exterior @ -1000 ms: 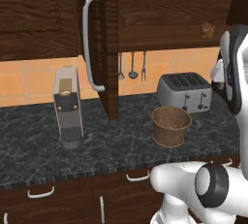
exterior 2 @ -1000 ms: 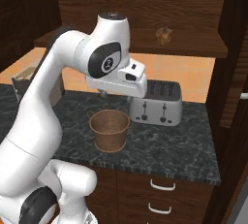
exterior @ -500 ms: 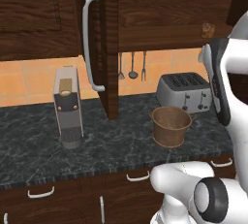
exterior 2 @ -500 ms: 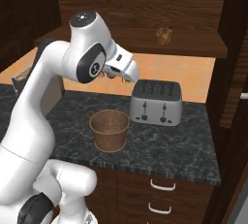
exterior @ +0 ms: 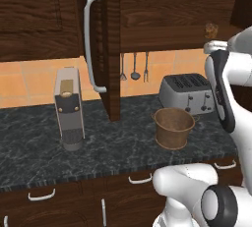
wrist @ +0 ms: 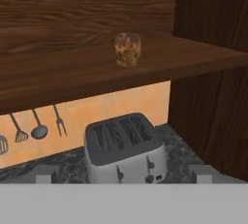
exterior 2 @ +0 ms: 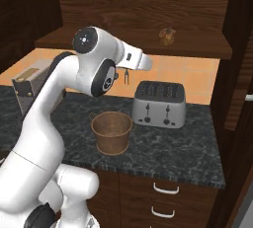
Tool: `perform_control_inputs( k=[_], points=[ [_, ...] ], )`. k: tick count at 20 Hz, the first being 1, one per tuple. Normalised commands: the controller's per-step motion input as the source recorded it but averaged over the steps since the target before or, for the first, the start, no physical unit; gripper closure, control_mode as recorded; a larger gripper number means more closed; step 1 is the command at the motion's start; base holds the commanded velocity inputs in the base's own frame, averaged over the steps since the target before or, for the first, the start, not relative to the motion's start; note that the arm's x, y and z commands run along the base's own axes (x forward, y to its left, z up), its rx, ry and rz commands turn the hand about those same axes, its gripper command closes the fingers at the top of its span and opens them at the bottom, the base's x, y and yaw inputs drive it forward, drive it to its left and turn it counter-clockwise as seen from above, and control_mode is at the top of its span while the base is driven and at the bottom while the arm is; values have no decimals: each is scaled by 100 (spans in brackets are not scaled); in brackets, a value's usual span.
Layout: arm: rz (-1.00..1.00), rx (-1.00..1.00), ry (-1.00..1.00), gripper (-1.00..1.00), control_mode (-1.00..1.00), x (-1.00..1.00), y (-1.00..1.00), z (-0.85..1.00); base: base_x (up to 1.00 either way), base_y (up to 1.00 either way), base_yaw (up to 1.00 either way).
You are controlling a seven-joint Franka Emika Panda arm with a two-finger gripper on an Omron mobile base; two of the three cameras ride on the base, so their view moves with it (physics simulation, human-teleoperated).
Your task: Open the cabinet, pick up the bread from the cabinet and place it in the basket. Then move the basket to the dining counter.
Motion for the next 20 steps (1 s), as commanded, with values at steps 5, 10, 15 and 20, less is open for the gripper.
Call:
perform_control_inputs(
  k=[5,10,15,20],
  points=[
    [-19,7,4,-100,-100,34,-43,71,0,0,0],
    [-4,-4,13,-100,-100,44,-7,25,0,0,0],
    [1,4,4,-100,-100,26,-11,2,0,0,0],
    [6,1,0,-100,-100,47,-1,0,0,0,0]
  ],
)
